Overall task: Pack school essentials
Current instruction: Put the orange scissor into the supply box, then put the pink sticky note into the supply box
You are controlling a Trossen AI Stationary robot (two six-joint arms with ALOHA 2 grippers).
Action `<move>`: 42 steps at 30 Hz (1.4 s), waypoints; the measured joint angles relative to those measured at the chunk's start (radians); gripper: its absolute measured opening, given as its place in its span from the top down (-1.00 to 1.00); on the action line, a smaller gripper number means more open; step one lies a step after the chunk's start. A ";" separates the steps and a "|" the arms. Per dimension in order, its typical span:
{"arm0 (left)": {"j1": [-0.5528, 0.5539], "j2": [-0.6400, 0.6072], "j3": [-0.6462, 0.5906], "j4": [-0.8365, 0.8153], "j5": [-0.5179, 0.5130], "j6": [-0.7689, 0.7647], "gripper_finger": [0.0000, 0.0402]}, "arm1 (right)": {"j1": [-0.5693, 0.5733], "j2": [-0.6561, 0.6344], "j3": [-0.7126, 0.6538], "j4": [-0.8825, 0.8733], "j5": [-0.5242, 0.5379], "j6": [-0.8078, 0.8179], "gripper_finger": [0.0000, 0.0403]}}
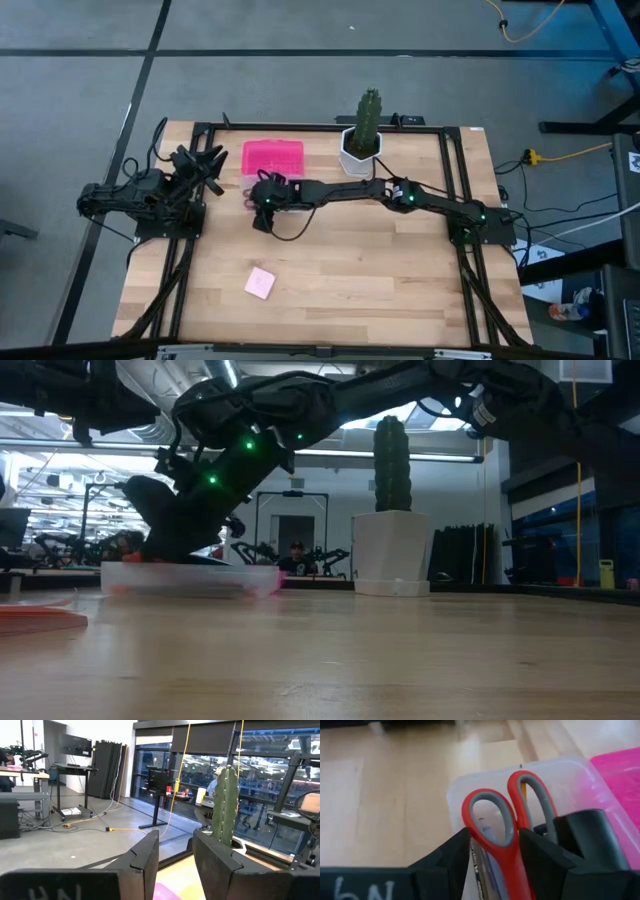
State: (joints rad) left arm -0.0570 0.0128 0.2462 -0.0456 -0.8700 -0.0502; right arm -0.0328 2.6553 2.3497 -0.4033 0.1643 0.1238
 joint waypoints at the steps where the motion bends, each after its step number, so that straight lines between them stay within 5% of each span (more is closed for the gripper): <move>1: 0.000 0.000 0.000 0.000 0.000 0.000 0.43 | -0.001 0.000 0.000 0.004 0.007 0.004 0.15; 8: 0.000 0.000 0.000 -0.010 0.000 -0.001 0.43 | -0.007 -0.001 0.000 -0.115 -0.023 0.121 0.15; 20: 0.000 0.000 0.000 -0.028 0.042 -0.003 0.43 | 0.002 -0.055 0.005 -0.028 -0.032 0.120 0.15; 24: 0.000 0.000 0.000 -0.029 0.054 -0.003 0.43 | 0.009 -0.106 0.006 -0.060 -0.167 0.103 0.15; 29: -0.001 0.000 0.000 -0.032 0.120 -0.003 0.43 | 0.048 -0.163 0.006 -0.153 -0.328 0.112 0.15; 42: 0.000 0.000 0.000 -0.077 0.242 -0.115 0.43 | 0.185 -0.217 0.004 -0.449 -0.323 0.077 0.15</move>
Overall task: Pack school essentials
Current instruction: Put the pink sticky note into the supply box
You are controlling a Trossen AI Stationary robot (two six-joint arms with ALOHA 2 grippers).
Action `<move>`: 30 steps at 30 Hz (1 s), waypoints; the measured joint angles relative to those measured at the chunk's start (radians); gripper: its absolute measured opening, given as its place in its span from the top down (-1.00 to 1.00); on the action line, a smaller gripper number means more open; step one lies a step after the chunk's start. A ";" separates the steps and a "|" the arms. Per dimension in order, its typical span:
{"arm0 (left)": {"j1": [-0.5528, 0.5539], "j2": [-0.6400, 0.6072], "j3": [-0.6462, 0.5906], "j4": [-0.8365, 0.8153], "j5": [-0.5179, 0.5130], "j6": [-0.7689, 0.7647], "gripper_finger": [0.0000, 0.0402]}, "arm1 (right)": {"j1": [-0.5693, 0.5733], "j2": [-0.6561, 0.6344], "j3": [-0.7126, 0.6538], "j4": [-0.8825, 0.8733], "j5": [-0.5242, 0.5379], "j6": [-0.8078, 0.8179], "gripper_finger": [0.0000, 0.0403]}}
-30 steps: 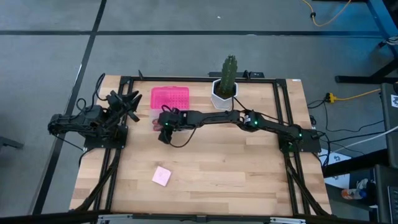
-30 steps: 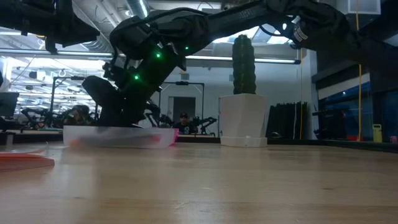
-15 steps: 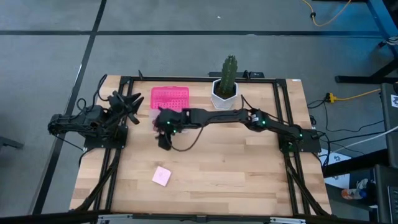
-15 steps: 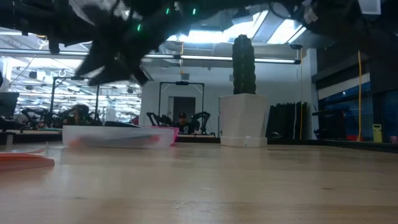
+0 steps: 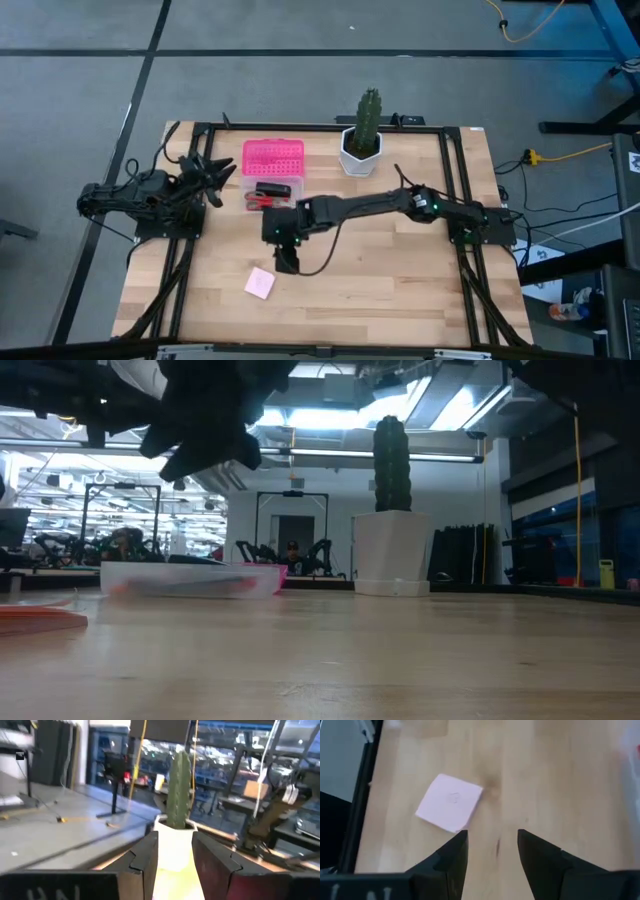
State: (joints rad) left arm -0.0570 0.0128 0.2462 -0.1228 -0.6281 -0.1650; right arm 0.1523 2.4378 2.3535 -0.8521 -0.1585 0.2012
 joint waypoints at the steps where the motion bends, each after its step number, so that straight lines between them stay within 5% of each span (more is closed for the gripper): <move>1: 0.000 0.000 0.000 -0.015 0.013 -0.019 0.43 | 0.009 0.000 0.000 -0.003 0.001 0.000 0.15; 9: -0.032 0.054 0.000 -0.017 0.331 -0.125 0.45 | 0.078 -0.003 0.000 -0.117 -0.011 0.044 0.15; 19: -0.246 0.424 0.188 -0.114 0.419 -0.180 0.47 | 0.155 -0.058 0.001 -0.281 0.063 0.148 0.15; 23: -0.336 0.526 0.283 -0.326 0.460 -0.388 0.47 | 0.199 -0.069 0.001 -0.310 0.102 0.217 0.15; 30: -0.497 0.601 0.307 -0.470 0.546 -0.742 0.47 | 0.290 -0.069 0.001 -0.365 0.238 0.376 0.15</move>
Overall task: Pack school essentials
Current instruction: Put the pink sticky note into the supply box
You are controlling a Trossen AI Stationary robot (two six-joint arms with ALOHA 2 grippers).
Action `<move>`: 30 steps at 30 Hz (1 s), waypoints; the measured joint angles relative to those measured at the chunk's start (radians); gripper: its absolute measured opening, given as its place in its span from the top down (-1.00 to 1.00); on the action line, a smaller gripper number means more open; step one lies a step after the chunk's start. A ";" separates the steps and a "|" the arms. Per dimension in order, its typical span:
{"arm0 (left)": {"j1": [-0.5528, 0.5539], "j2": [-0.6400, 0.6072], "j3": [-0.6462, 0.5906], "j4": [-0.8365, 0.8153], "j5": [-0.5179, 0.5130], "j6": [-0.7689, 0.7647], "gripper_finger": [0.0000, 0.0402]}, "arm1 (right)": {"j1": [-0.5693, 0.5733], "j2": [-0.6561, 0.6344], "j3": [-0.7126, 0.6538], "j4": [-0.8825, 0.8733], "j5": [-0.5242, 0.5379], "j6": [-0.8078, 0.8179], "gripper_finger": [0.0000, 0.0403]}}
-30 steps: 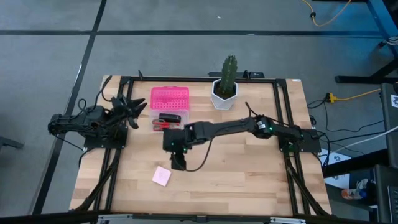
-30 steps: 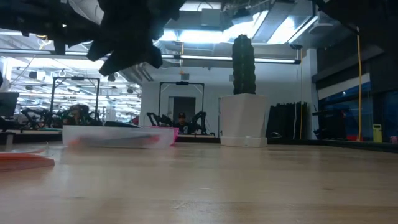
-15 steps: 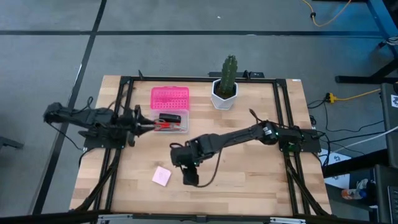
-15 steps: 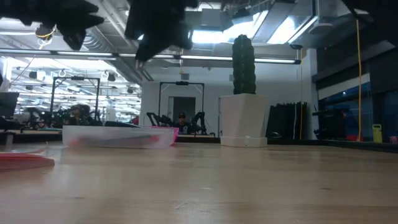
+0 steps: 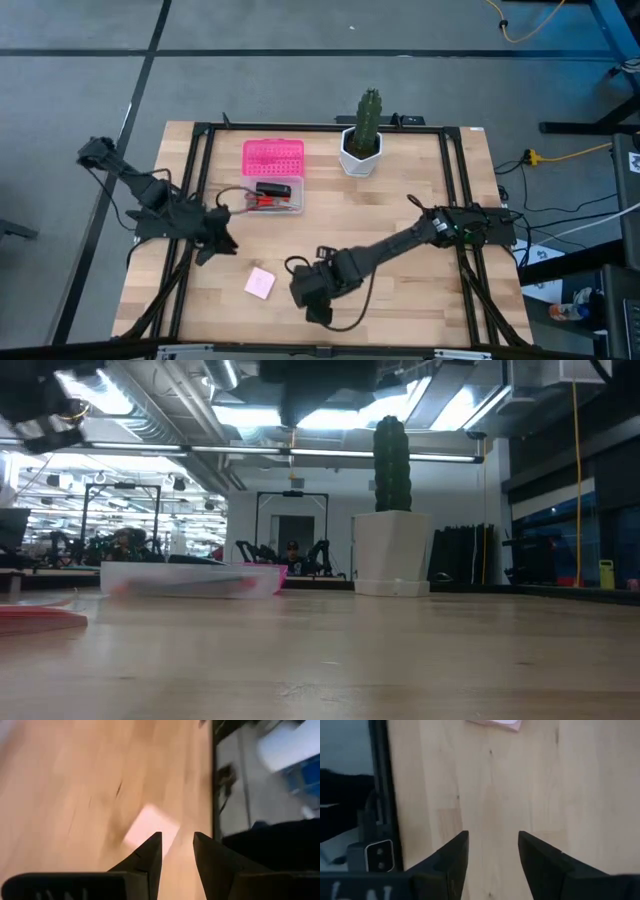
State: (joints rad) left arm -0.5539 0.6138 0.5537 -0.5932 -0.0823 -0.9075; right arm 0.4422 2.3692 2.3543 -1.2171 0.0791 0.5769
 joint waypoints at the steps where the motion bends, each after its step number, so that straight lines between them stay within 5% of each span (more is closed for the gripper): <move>1: -0.024 0.014 0.000 -0.027 0.000 -0.029 0.47 | 0.009 0.000 0.000 -0.026 0.012 0.034 0.15; 7: -0.139 0.112 -0.001 -0.071 -0.019 -0.117 0.47 | 0.053 -0.070 -0.001 -0.339 0.185 0.383 0.15; 14: -0.223 0.284 -0.001 -0.060 -0.005 -0.114 0.47 | 0.157 -0.151 0.000 -0.261 0.431 0.681 0.15; 22: -0.269 0.401 -0.001 -0.041 -0.010 -0.084 0.47 | 0.185 -0.151 -0.102 0.286 0.290 0.573 0.15; 26: -0.294 0.415 -0.001 -0.004 -0.009 -0.085 0.47 | 0.158 -0.151 -0.254 0.646 0.138 0.461 0.15; 30: -0.310 0.415 -0.001 0.029 -0.045 -0.085 0.47 | 0.095 -0.148 -0.441 0.885 0.099 0.418 0.15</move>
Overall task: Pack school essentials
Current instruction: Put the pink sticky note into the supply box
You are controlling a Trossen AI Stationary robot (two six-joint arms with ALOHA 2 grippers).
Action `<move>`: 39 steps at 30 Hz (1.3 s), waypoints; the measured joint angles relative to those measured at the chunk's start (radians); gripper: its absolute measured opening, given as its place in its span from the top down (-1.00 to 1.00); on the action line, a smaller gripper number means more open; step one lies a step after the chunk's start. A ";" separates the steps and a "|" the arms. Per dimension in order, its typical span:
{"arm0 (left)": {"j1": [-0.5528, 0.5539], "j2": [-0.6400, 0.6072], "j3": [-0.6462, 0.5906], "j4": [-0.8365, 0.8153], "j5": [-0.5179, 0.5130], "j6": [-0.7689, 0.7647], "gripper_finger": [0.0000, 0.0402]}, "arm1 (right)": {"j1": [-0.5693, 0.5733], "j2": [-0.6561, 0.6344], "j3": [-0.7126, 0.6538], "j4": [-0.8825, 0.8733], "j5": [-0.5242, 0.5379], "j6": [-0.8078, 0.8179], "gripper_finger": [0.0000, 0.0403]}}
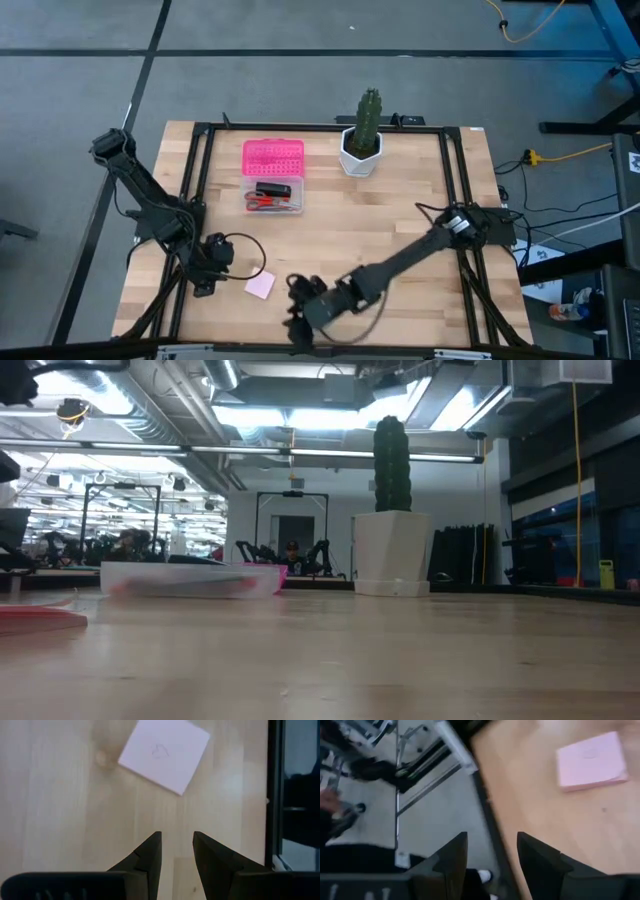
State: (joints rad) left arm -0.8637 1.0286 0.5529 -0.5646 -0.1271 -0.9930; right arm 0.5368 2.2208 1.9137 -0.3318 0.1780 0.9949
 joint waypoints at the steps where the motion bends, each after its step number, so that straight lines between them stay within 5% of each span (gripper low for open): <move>1: -0.003 0.000 0.000 0.003 -0.015 0.000 0.47 | -0.017 0.000 -0.047 0.052 -0.002 0.009 0.15; 10: -0.004 0.000 0.000 0.001 -0.076 0.092 0.47 | -0.112 0.000 -0.316 0.342 0.008 0.171 0.15; 17: 0.008 0.090 0.000 0.017 -0.079 0.151 0.47 | -0.121 0.000 -0.309 0.321 0.024 -0.003 0.15; 24: 0.033 0.258 0.000 0.191 -0.069 0.218 0.47 | -0.138 0.000 -0.307 0.238 0.051 -0.010 0.15; 39: -0.023 0.283 0.000 0.368 -0.012 0.273 0.47 | -0.185 0.000 -0.307 0.213 0.055 -0.112 0.15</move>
State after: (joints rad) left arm -0.8864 1.3115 0.5529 -0.1970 -0.1392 -0.7203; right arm 0.3513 2.2208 1.6070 -0.1192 0.2326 0.8825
